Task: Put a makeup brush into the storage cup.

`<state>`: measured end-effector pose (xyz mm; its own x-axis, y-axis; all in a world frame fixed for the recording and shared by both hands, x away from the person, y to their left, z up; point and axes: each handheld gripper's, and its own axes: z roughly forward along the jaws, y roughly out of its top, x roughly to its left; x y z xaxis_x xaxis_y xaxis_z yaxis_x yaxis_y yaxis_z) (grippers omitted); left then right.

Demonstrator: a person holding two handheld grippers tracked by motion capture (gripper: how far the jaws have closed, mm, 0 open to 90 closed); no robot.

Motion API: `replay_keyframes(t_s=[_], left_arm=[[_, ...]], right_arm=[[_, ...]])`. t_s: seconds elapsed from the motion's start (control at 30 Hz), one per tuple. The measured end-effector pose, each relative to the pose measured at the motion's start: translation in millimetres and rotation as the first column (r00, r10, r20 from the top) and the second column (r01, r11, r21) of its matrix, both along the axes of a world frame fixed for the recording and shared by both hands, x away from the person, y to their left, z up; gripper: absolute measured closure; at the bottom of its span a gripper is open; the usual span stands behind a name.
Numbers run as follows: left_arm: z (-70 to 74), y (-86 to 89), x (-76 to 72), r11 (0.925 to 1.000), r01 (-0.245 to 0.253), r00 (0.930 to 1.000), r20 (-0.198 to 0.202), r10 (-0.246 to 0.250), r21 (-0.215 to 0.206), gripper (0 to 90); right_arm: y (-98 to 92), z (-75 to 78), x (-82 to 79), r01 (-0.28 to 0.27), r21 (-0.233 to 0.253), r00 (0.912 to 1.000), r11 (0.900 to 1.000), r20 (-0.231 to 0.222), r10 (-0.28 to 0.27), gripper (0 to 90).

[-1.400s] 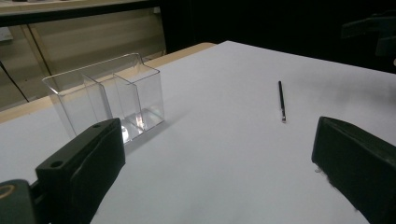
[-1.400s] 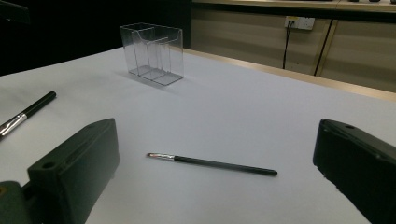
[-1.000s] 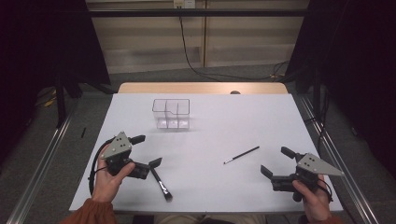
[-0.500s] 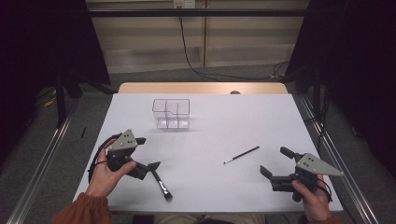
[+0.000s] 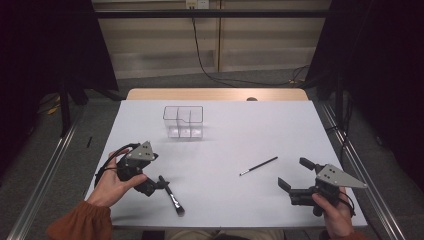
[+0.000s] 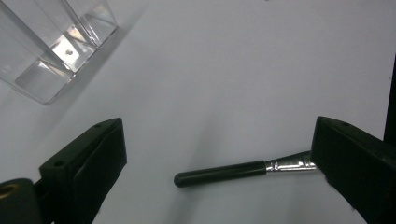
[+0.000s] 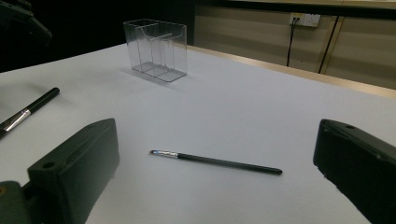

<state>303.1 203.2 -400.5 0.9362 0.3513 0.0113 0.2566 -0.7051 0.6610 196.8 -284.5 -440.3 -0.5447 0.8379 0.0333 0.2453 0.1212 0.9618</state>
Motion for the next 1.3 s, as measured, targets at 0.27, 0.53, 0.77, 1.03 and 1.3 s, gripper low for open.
replay_keyframes(t_s=[0.27,0.53,0.77,1.03,1.3], left_arm=[[-8.6,-7.7,0.7,0.9920,0.084,0.9962,-0.034,-0.081,0.095,4.4],[-12.5,-14.8,-1.4,0.9754,0.147,0.9875,-0.082,-0.134,0.165,5.4],[-16.1,-22.3,-2.4,0.9580,0.217,0.9750,-0.089,-0.204,0.187,4.5],[-23.8,-34.0,-6.5,0.9353,0.277,0.9596,-0.113,-0.258,0.220,5.6],[-32.7,-44.0,-9.0,0.9007,0.332,0.9423,-0.143,-0.303,0.281,6.9]], right_arm=[[-0.3,-0.2,0.1,0.003,0.005,1.0000,1.000,-0.004,-0.003,0.0],[0.2,-0.2,0.1,-0.001,0.004,1.0000,1.000,-0.004,0.001,0.0],[0.8,-0.4,-0.1,-0.008,0.001,1.0000,1.000,-0.005,0.008,0.0],[1.1,-0.5,0.0,-0.010,-0.001,0.9999,1.000,-0.005,0.010,0.0],[1.5,-0.7,0.1,-0.012,-0.001,0.9999,1.000,-0.008,0.012,0.0]])
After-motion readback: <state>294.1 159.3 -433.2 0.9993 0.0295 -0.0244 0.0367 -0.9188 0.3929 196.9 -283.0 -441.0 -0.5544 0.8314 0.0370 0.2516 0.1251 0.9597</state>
